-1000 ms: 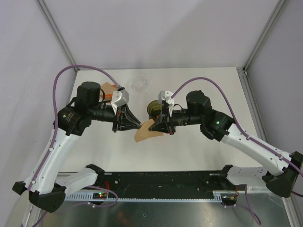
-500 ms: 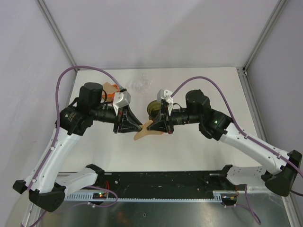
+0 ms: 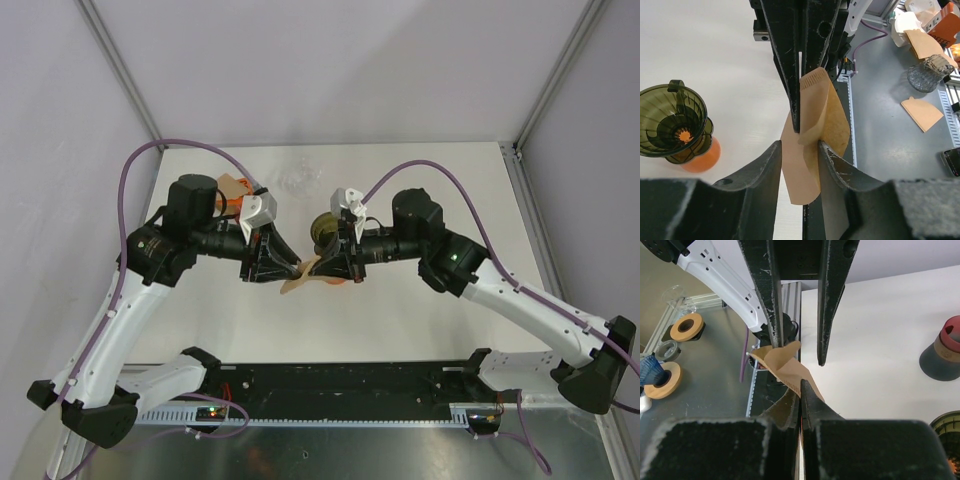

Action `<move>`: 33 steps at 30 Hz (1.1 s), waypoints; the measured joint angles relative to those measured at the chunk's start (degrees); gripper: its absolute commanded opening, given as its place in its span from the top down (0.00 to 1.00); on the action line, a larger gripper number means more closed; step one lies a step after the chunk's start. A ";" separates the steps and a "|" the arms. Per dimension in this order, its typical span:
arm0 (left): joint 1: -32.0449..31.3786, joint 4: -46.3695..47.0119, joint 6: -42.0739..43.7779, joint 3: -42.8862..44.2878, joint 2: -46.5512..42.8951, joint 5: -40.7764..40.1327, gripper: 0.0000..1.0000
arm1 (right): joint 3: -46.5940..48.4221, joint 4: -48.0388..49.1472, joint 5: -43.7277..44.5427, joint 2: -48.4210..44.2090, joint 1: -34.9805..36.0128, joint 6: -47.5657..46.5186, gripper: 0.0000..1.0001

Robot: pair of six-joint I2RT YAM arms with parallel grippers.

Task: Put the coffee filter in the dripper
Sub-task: Place the coffee filter in the coffee dripper.

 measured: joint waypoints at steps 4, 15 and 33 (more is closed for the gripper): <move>0.00 -0.02 0.42 -0.02 0.00 0.28 0.58 | 0.00 0.52 0.24 0.63 -0.13 0.59 1.00; 0.00 -0.02 0.37 -0.02 -0.02 0.39 0.68 | 0.00 0.42 1.11 0.68 -0.33 0.81 1.00; -0.09 1.05 -2.91 -1.11 -0.02 -6.58 1.00 | 0.04 0.04 12.02 1.33 -0.33 3.23 0.33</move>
